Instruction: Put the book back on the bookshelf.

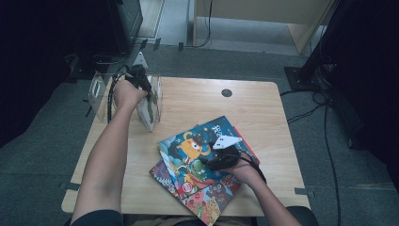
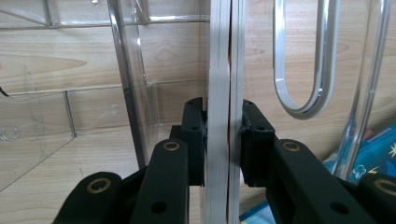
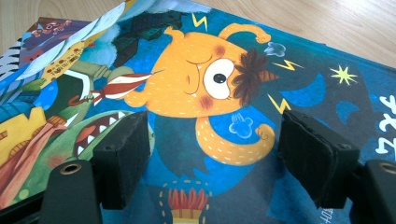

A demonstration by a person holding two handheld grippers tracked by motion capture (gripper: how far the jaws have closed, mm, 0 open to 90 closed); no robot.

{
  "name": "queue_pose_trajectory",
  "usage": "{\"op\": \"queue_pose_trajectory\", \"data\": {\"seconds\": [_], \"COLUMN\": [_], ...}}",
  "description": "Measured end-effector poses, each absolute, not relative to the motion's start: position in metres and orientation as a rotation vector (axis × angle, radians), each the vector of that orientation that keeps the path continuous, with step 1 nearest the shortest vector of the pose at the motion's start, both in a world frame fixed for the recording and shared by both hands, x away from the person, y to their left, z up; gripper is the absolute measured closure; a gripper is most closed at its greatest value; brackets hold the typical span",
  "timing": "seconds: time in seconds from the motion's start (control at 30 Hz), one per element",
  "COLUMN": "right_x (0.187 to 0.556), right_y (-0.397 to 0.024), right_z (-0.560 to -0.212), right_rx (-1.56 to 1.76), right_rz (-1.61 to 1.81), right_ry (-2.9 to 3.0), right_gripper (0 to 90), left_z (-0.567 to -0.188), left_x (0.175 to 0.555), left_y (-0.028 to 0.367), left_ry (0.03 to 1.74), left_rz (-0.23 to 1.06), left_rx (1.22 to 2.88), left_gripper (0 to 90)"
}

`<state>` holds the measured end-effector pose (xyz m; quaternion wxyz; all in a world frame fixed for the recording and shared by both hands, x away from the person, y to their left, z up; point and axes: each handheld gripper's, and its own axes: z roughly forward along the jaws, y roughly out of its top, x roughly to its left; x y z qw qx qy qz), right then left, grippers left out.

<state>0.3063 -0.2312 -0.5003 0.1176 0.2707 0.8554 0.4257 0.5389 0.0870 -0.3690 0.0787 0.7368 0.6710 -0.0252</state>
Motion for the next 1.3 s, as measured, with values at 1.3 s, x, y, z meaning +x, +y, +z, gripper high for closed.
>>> {"op": "queue_pose_trajectory", "data": {"seconds": [1.3], "right_x": [0.306], "right_y": [-0.231], "right_z": [-0.500], "right_rx": [0.793], "right_rz": [1.247], "right_ry": [2.502], "right_gripper": [25.5], "left_z": [-0.342], "left_x": [0.535], "left_y": [0.085], "left_ry": [1.967], "left_rz": [-0.058], "left_rx": [2.244], "left_gripper": [67.9]}}
